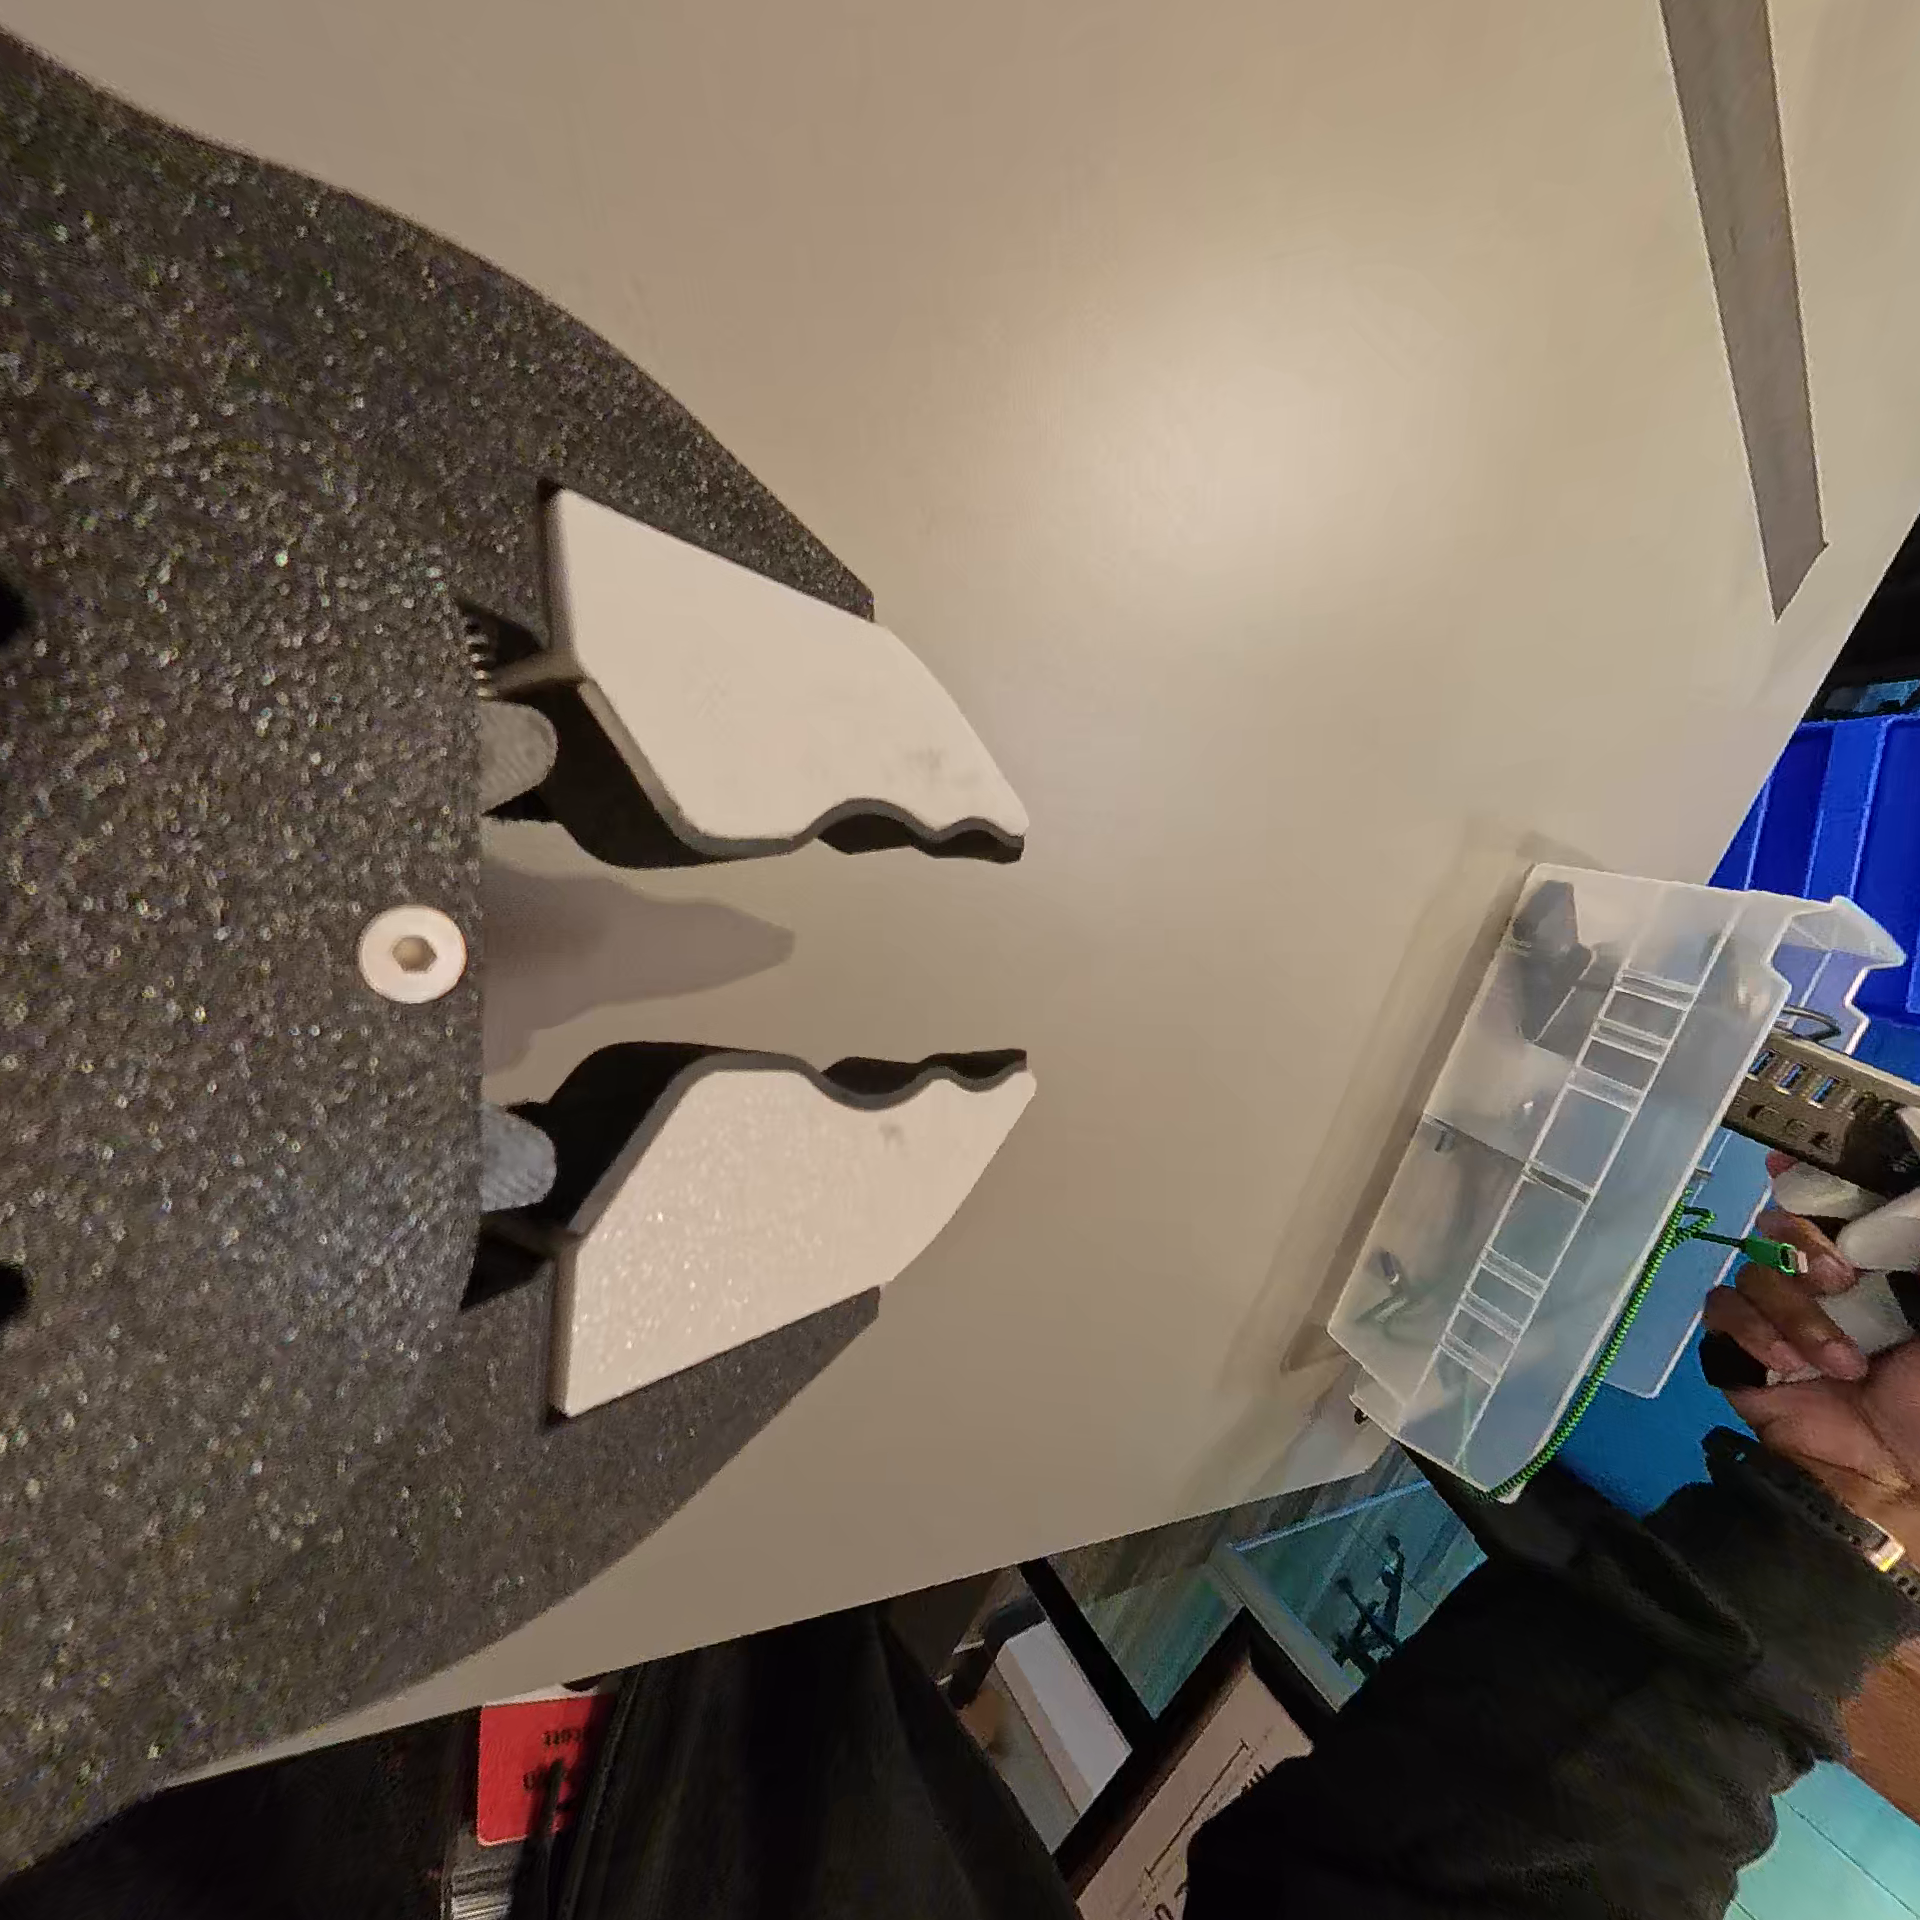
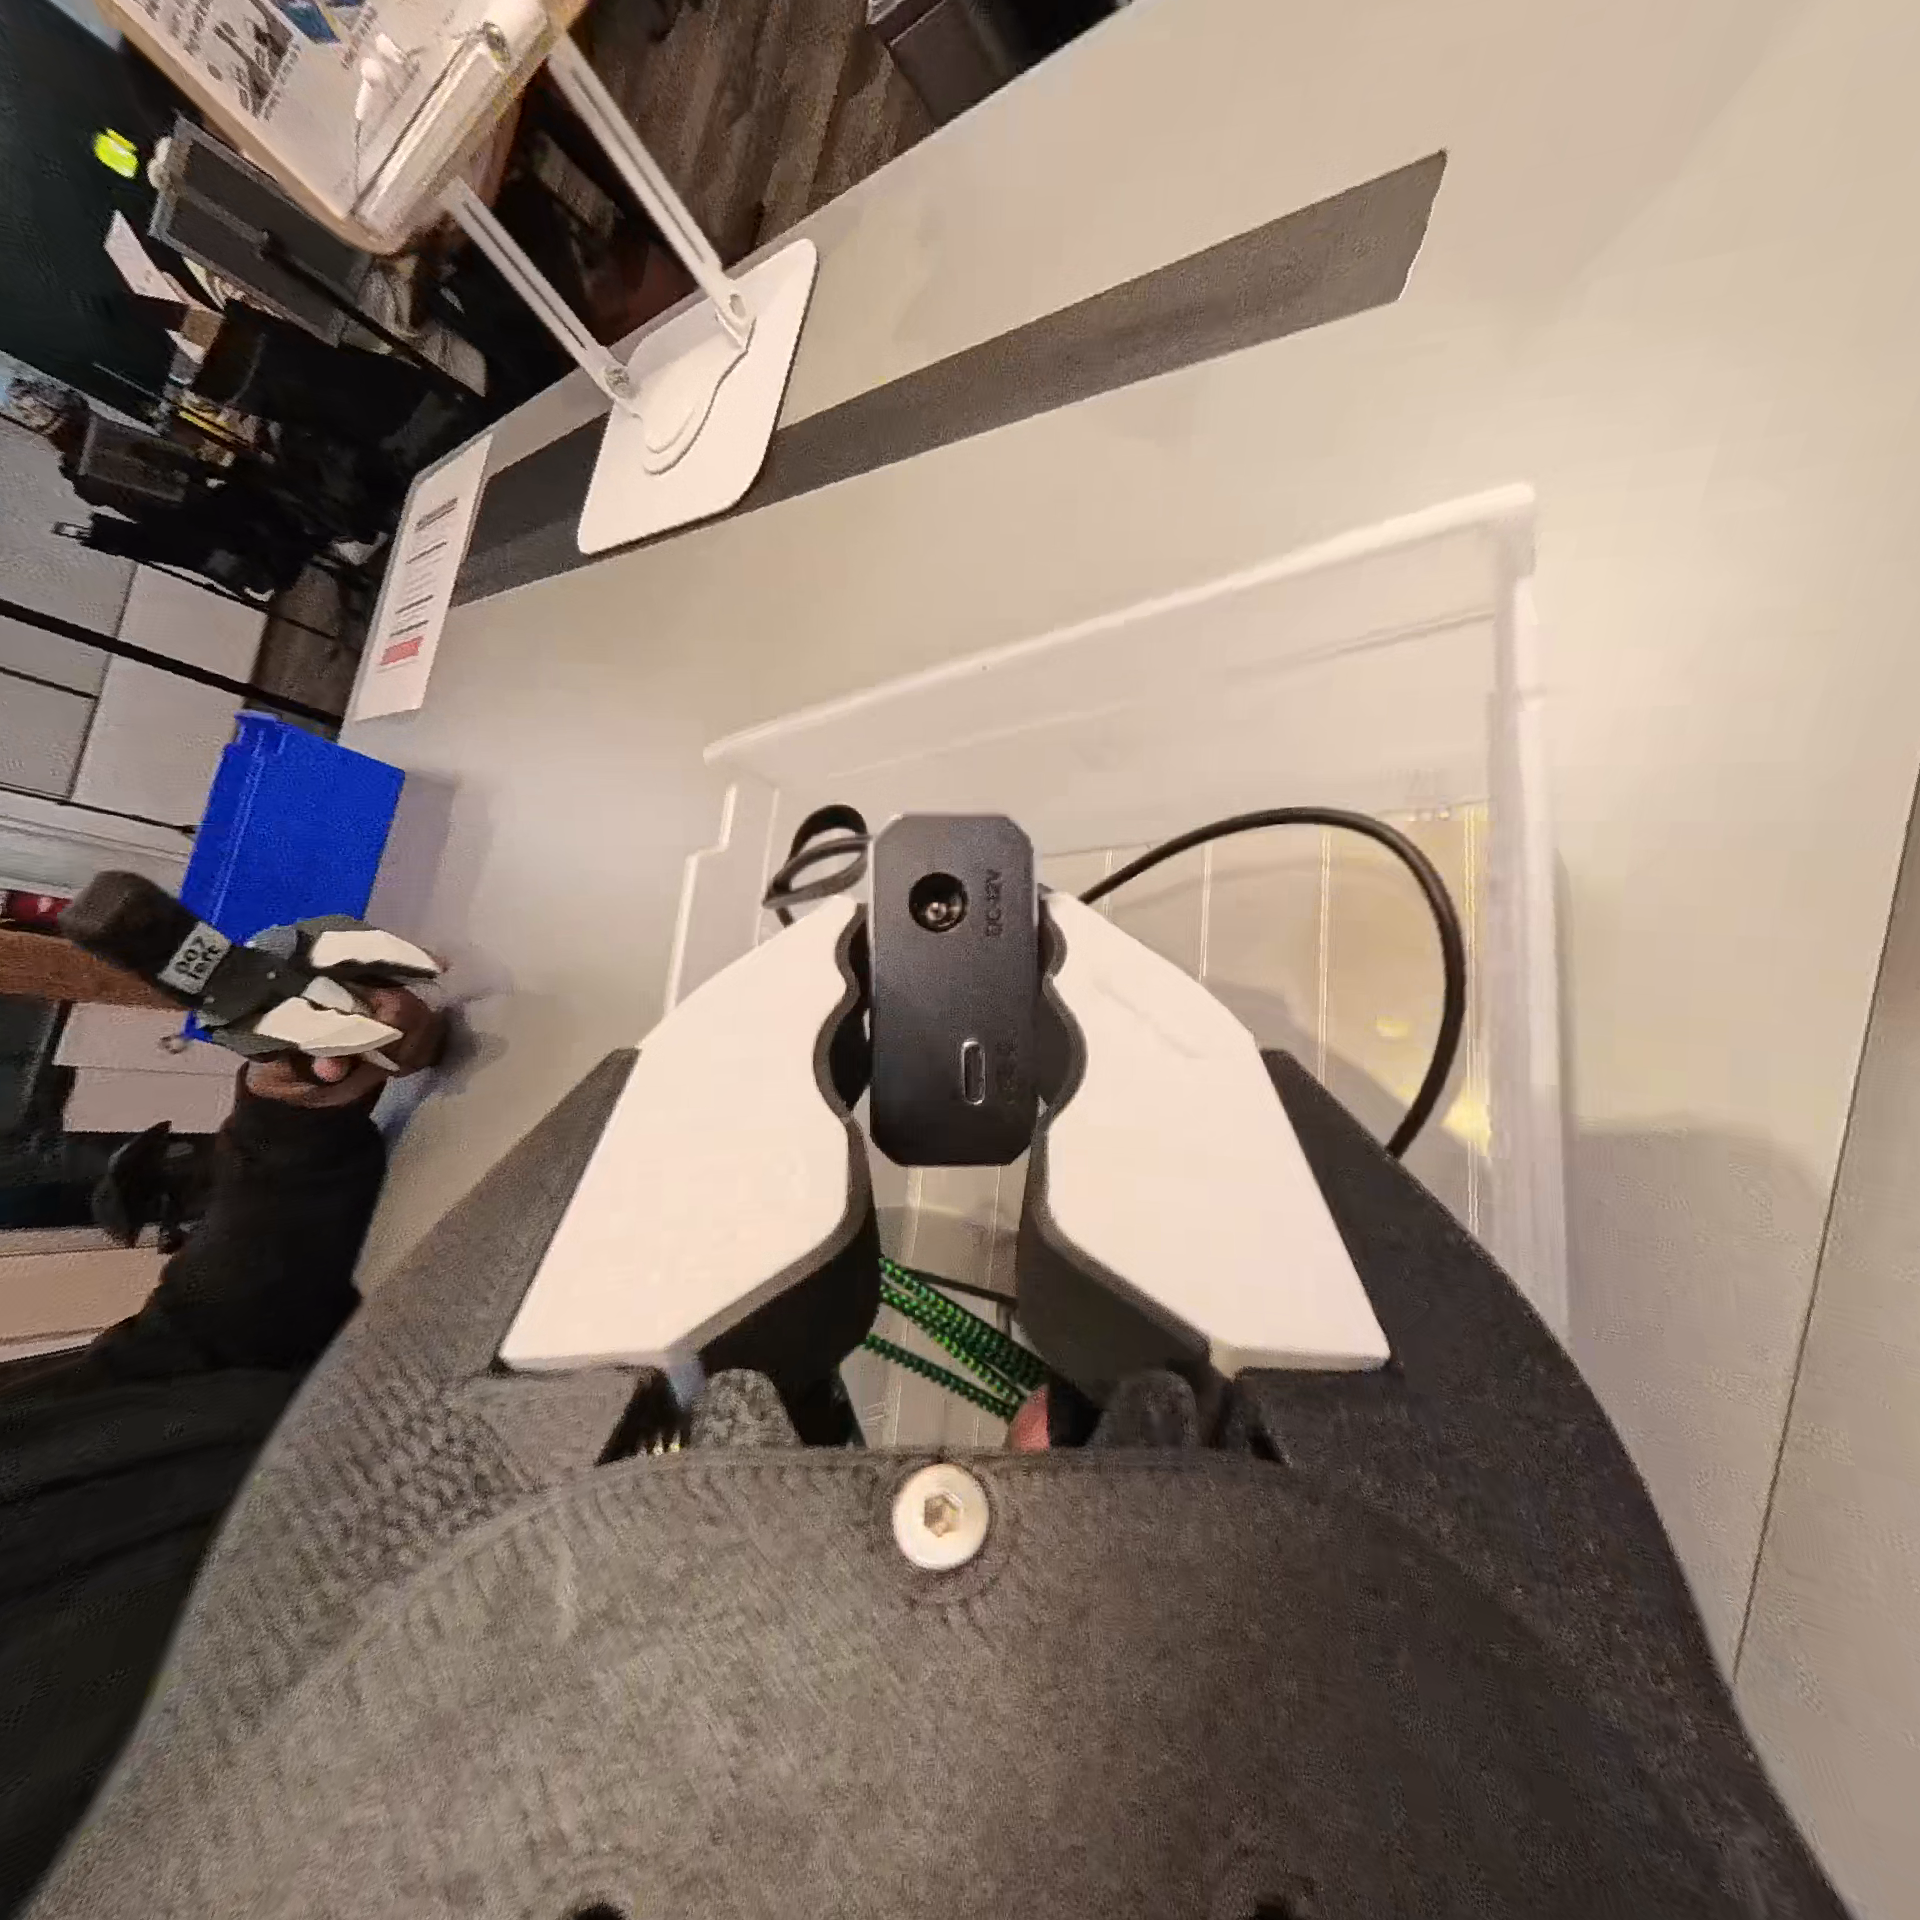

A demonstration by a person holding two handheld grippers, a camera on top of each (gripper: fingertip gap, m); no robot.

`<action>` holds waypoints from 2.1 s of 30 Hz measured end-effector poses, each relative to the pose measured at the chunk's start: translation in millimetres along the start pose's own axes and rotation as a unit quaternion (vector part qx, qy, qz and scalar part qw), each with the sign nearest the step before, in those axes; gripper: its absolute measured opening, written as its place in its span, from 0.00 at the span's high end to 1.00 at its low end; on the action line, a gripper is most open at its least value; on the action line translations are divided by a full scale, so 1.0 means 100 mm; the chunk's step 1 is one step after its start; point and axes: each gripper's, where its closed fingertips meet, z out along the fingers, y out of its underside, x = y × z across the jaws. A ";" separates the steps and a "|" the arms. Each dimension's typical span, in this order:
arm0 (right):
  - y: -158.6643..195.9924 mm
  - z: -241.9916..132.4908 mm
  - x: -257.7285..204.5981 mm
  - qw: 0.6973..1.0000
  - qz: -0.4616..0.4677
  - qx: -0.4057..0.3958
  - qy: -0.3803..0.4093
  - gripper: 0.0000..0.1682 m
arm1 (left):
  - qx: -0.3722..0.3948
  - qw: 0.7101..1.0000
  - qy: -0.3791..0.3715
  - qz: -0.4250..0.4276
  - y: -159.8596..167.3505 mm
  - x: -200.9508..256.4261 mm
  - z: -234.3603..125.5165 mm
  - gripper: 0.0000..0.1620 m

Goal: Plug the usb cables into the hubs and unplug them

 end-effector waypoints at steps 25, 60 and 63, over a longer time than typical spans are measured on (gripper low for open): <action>0.30 0.15 0.35 0.988 -0.019 -0.094 0.125 0.73 | -0.029 0.999 -0.012 0.025 0.07 0.00 0.02 0.79; 1.71 0.31 -1.36 0.880 -0.377 -0.065 0.280 0.71 | -0.026 0.941 -0.334 0.052 0.15 -0.32 -1.53 0.64; 1.72 0.21 -1.29 0.882 -0.372 -0.061 0.281 0.72 | -0.052 0.886 -0.460 0.031 0.24 -0.35 -2.43 0.59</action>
